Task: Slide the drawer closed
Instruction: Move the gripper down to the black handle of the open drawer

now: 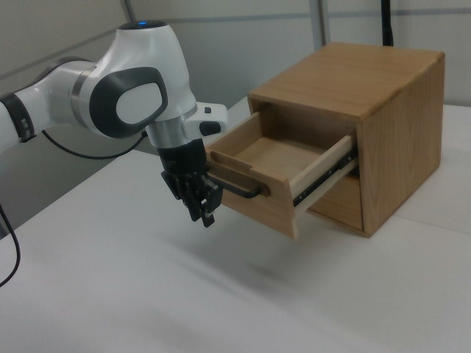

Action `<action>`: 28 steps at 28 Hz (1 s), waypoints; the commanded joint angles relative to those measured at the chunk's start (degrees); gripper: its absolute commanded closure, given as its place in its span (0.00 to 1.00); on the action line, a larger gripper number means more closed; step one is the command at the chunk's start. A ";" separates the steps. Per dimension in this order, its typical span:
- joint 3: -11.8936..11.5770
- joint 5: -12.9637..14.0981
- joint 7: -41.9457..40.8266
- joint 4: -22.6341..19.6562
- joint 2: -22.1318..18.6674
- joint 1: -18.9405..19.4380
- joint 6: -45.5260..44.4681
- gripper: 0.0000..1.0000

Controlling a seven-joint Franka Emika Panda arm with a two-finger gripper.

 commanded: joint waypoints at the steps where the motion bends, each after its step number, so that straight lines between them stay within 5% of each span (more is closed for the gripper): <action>1: 0.01 -0.75 -2.04 -0.22 0.04 0.32 -0.36 1.00; 28: -0.08 -0.57 -0.20 7.94 14.19 1.73 10.37 1.00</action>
